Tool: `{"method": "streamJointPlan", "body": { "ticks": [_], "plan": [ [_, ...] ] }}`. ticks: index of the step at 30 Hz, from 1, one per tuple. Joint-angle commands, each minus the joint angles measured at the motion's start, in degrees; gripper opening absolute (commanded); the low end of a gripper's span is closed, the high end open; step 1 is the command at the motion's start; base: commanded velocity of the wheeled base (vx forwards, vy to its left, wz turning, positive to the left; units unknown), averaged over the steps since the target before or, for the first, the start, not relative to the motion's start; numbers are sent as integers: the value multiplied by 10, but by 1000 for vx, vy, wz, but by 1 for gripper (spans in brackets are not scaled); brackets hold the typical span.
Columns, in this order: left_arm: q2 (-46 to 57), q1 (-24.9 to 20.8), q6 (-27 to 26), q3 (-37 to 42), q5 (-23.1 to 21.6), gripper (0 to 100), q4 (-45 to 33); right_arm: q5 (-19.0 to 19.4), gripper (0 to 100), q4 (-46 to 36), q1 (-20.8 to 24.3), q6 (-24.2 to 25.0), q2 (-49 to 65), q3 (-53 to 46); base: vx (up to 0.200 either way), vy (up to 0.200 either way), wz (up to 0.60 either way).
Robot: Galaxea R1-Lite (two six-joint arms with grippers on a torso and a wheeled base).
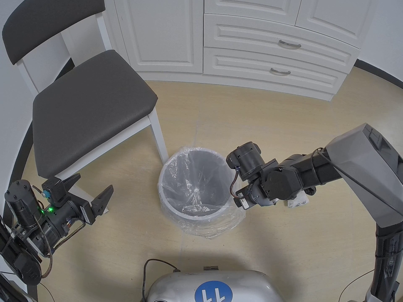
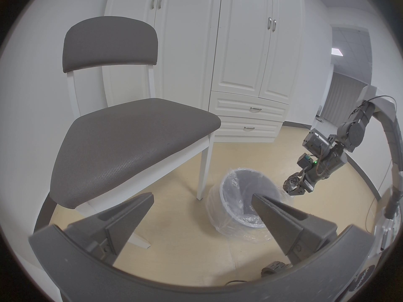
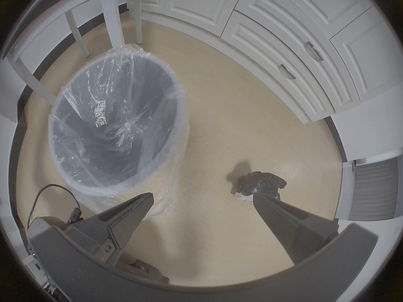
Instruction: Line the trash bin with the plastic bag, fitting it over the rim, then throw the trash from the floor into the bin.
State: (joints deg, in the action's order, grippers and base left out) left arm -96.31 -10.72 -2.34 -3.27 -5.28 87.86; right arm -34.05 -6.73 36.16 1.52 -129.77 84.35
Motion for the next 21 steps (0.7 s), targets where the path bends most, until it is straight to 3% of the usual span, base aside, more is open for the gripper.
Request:
{"method": "streamJointPlan", "body": {
  "ticks": [1,14,21],
  "plan": [
    [-1,0,1,0,0,100,0,0,100,2,-3,2,-36,17,0,0,0],
    [-9,3,1,-3,0,100,0,4,100,21,-28,9,-133,71,0,0,0],
    [-11,3,1,-4,0,100,0,5,100,28,-29,23,-131,86,0,0,0]
  ]
}}
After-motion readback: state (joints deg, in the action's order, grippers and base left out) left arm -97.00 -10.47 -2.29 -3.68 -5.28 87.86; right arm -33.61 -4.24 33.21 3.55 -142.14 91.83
